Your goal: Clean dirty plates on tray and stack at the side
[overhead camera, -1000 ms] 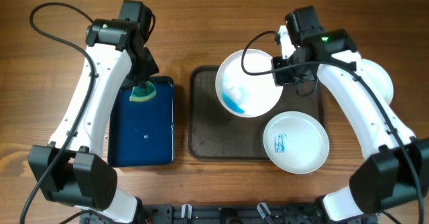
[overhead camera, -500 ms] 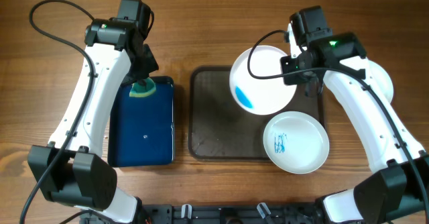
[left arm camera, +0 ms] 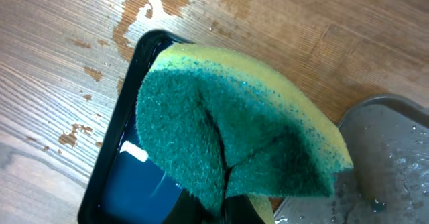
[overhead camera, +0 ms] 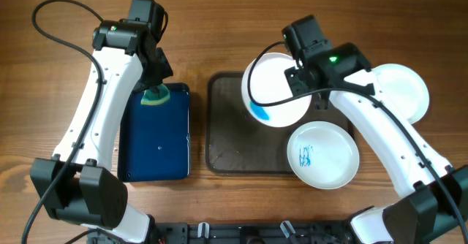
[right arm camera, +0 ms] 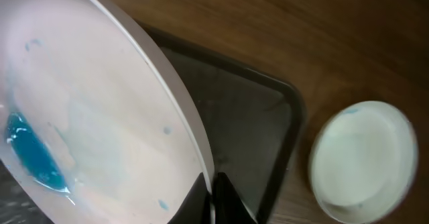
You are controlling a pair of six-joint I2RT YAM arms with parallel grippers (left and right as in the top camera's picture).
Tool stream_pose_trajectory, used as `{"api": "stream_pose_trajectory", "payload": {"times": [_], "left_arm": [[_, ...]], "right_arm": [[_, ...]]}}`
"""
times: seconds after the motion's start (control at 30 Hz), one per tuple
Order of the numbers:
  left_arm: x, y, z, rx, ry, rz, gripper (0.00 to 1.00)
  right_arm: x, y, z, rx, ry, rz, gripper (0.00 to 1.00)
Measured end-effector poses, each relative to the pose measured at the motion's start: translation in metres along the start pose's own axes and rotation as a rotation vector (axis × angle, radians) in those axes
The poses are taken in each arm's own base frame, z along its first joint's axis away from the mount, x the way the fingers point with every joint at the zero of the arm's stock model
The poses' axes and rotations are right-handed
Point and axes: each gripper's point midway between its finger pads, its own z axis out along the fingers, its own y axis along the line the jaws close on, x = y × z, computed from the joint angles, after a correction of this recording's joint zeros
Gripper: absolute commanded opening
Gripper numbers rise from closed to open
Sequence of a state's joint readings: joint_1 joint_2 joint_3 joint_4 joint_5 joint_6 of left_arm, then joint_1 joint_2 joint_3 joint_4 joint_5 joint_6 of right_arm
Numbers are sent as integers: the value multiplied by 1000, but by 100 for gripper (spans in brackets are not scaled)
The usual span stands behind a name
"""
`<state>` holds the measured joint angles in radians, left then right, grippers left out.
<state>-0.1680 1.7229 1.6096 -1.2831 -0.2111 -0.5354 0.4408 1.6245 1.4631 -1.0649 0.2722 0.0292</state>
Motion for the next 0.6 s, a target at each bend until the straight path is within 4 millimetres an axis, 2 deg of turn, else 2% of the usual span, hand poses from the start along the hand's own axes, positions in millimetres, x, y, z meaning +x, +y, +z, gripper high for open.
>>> {"api": "stream_pose_trajectory", "payload": {"times": [0.1,0.2,0.33,0.43,0.6], "left_arm": [[-7,7,2,-1,-8,-30,4],[-20,28,6,-14,-12,-99,4],[-39,80,15,-55,-5,-250,4],[-47,111,20,-60,0,-348,4],[-55,160,26,-55,11,-502,4]], "right_arm": [[-1,19,-1,-113,0,39,5],[-3,38,-4,-221,-4,71,5],[-9,57,-10,-333,-20,87,5],[-10,71,-9,-373,-12,81,4],[-3,103,13,-404,72,33,5]]}}
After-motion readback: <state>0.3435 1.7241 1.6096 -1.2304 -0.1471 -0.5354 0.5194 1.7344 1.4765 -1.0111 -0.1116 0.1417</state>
